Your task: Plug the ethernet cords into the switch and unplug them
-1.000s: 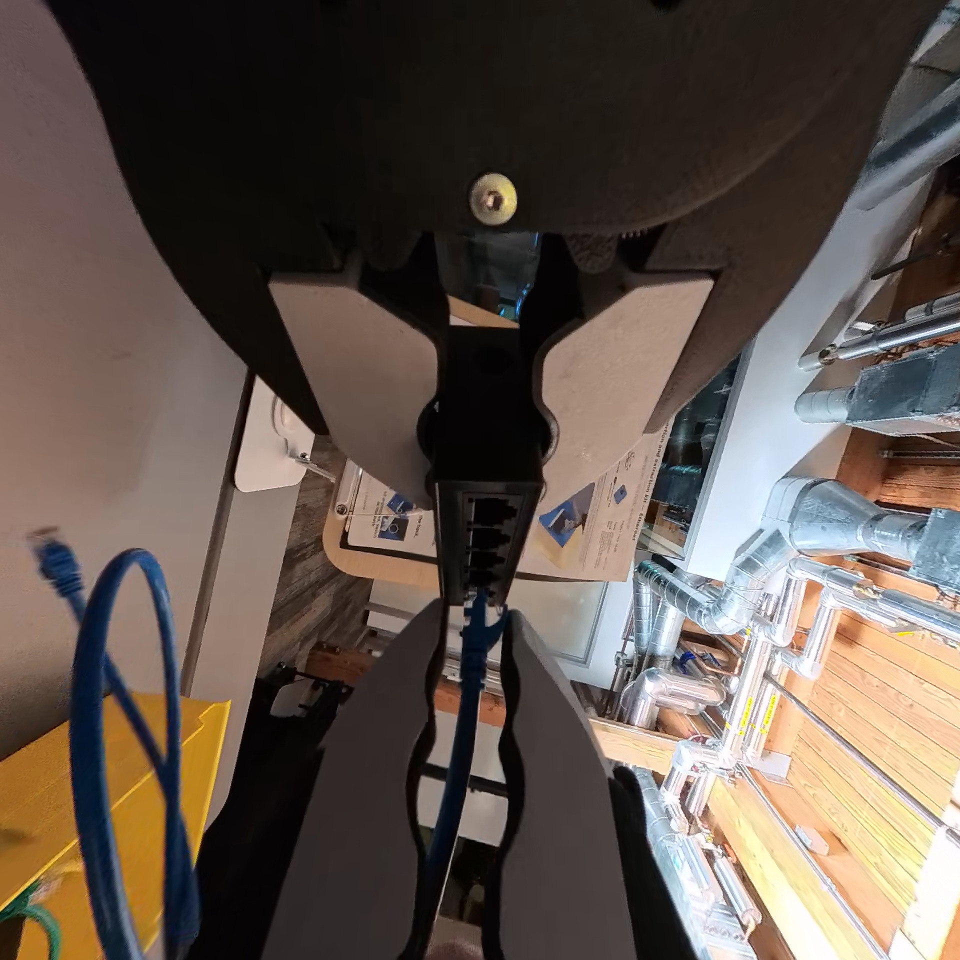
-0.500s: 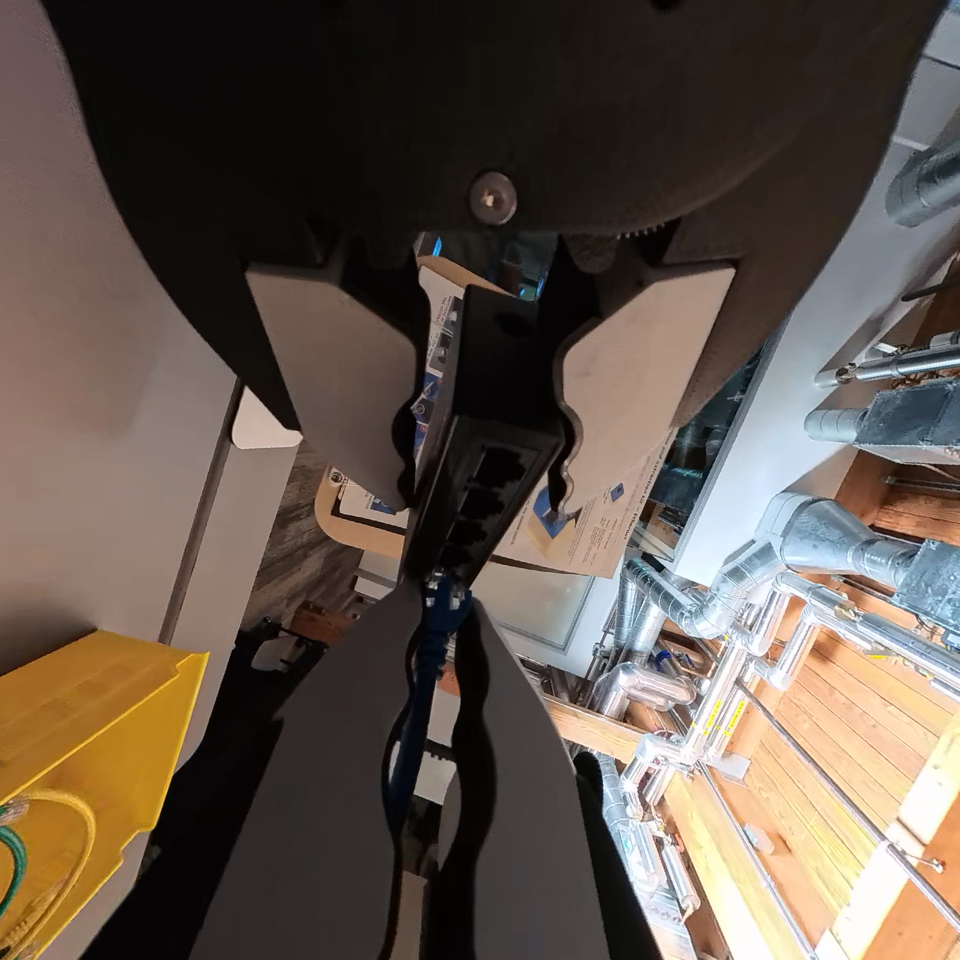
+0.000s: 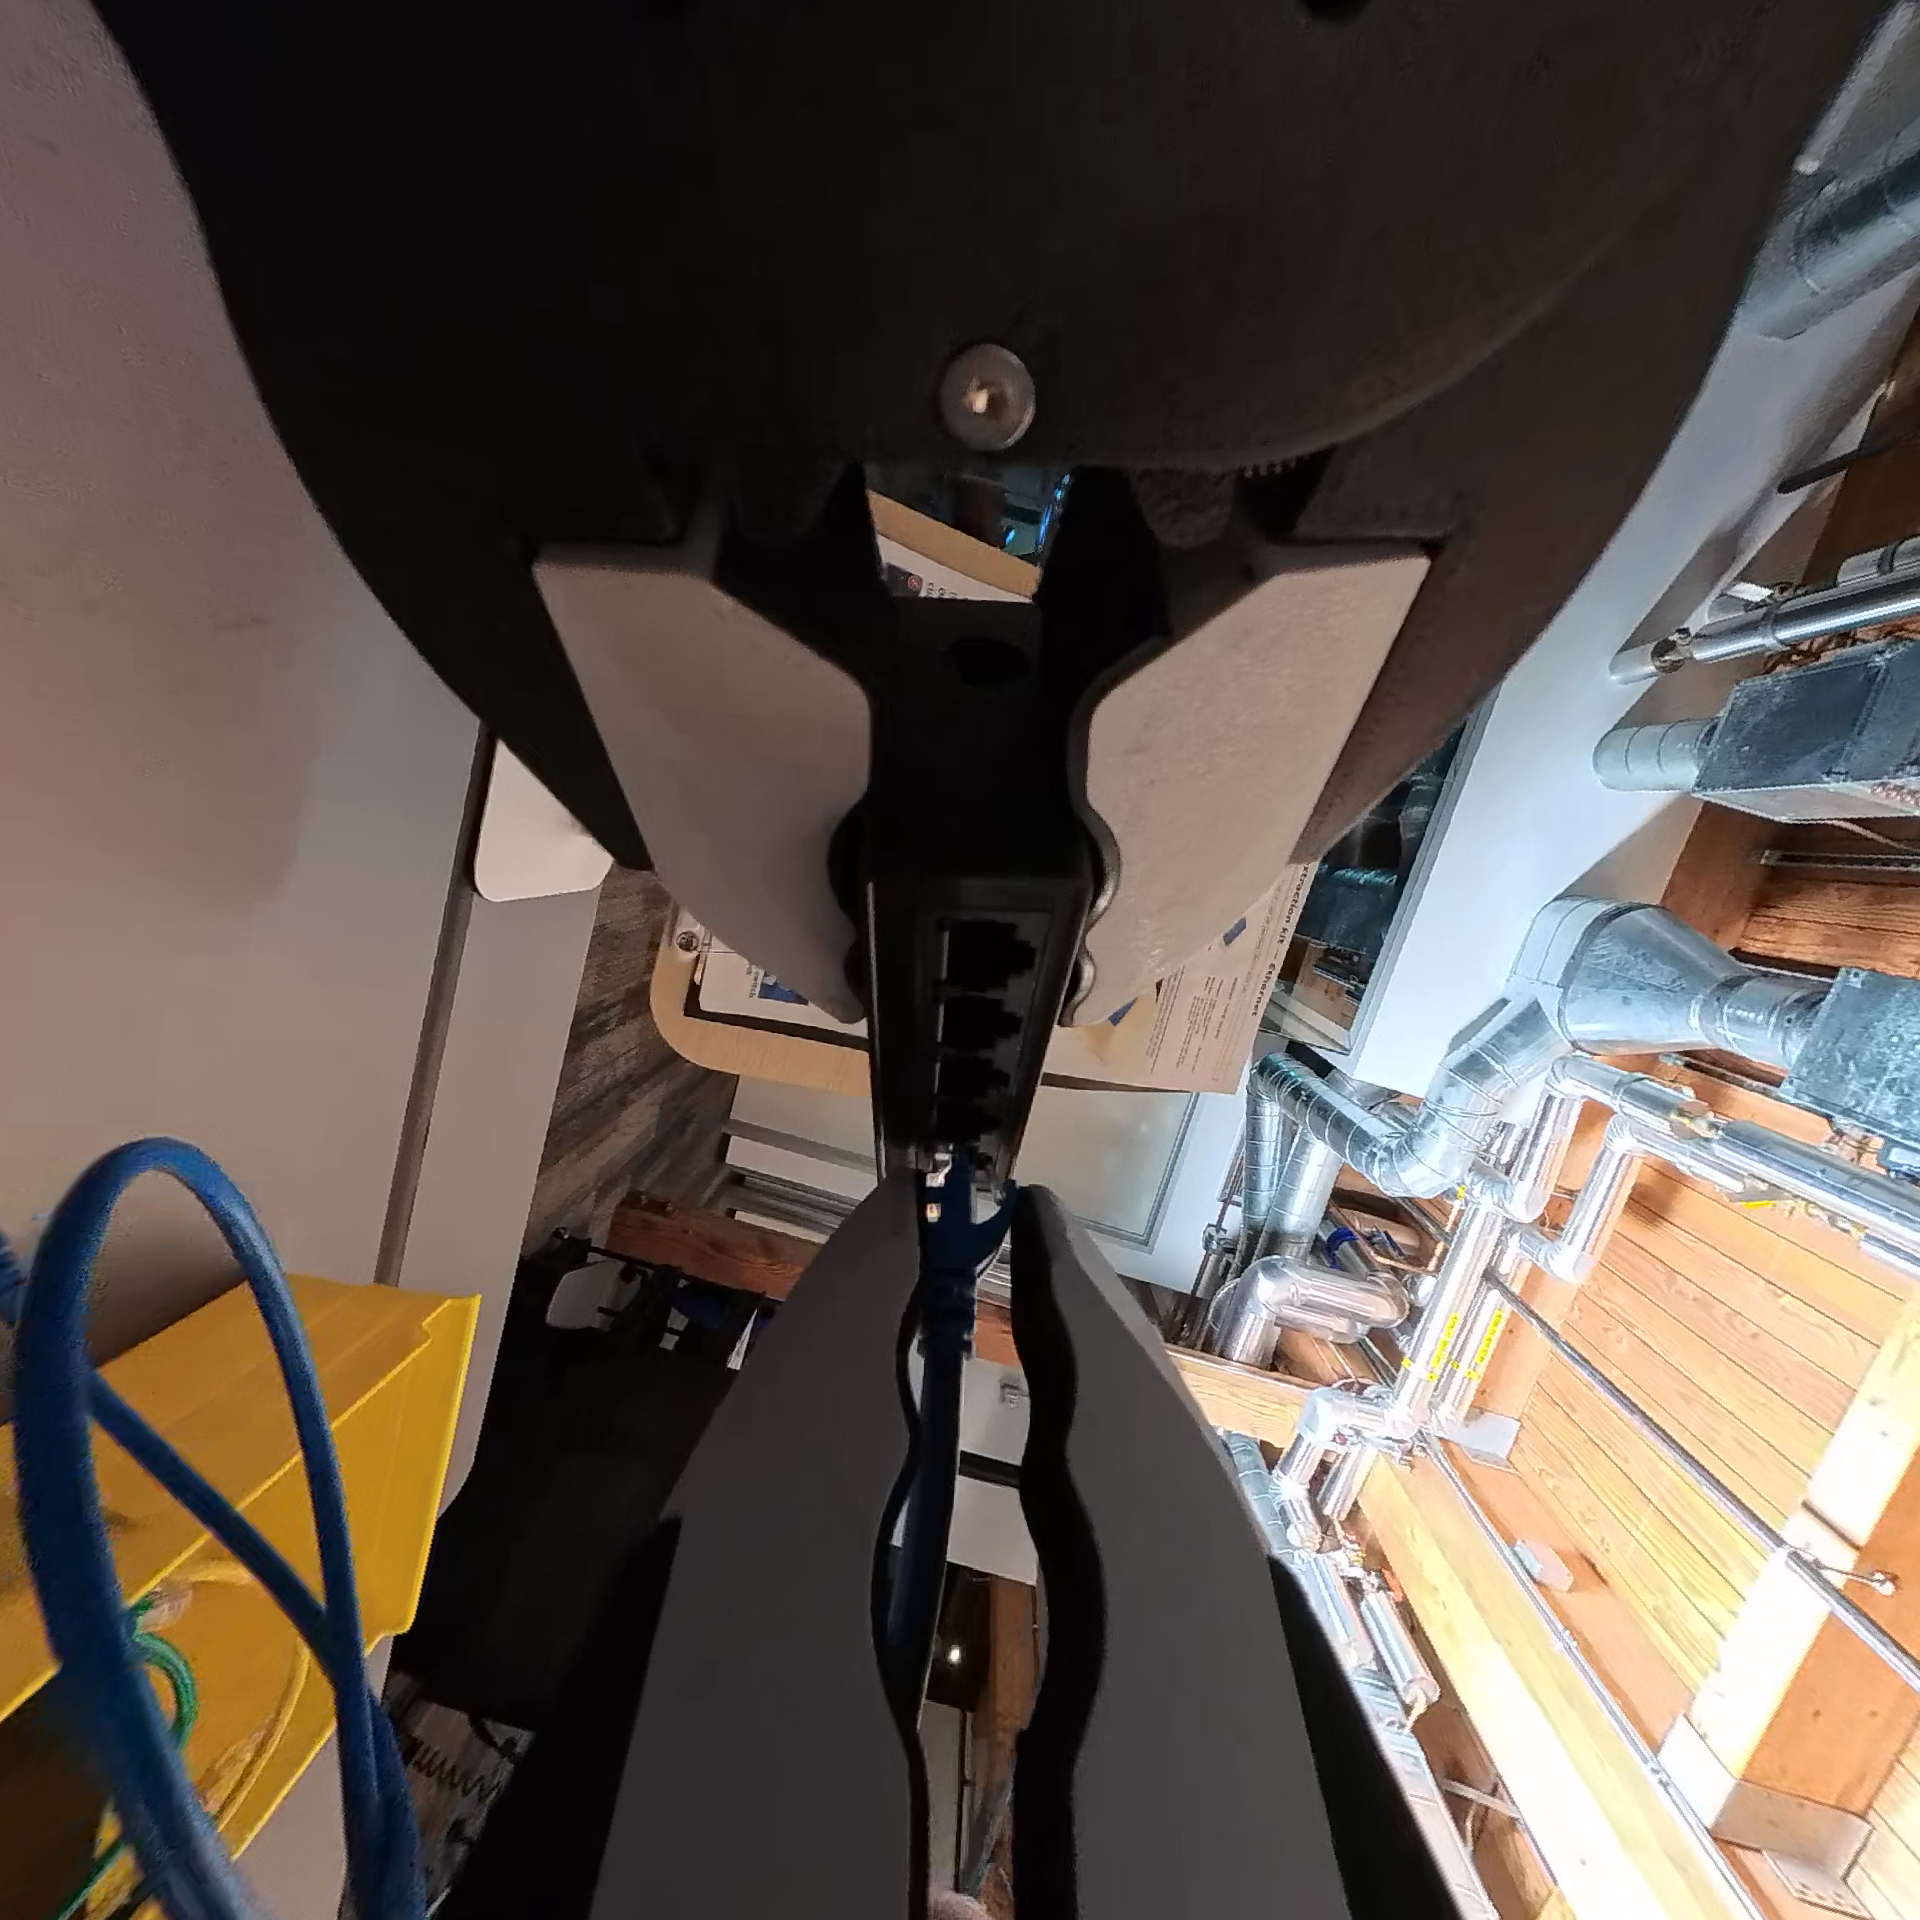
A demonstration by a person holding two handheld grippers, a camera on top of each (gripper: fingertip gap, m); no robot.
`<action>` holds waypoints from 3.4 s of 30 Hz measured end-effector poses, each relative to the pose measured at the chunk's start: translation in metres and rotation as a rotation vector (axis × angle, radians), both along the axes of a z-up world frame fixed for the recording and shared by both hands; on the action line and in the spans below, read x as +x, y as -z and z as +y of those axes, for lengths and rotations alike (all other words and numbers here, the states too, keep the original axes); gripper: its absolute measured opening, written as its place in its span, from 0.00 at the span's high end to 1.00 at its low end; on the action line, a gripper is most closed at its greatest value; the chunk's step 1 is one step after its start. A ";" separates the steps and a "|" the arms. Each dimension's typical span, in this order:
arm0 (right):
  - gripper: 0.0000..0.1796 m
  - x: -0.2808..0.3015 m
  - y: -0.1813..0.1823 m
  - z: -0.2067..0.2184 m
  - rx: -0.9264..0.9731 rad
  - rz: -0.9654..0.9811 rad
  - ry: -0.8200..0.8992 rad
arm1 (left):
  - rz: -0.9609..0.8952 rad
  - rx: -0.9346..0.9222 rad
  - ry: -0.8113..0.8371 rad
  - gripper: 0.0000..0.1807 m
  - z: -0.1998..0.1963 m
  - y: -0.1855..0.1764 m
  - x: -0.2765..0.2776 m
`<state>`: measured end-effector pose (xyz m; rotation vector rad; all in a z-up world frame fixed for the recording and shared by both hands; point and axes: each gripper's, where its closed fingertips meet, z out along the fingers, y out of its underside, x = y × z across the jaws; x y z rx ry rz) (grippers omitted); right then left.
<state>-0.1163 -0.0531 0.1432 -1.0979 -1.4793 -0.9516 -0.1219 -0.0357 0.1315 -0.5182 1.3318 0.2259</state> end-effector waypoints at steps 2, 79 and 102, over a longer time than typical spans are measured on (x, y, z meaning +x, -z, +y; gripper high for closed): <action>0.91 0.001 0.001 0.000 -0.022 0.002 0.002 | 0.011 -0.006 0.004 0.83 -0.001 0.001 0.001; 0.91 0.010 0.014 0.001 -0.602 -0.101 0.166 | -0.054 -0.114 -0.039 0.80 0.014 0.005 0.010; 0.91 0.089 -0.035 0.011 -0.557 0.236 0.257 | -0.424 -0.408 -0.015 0.81 0.048 -0.069 -0.089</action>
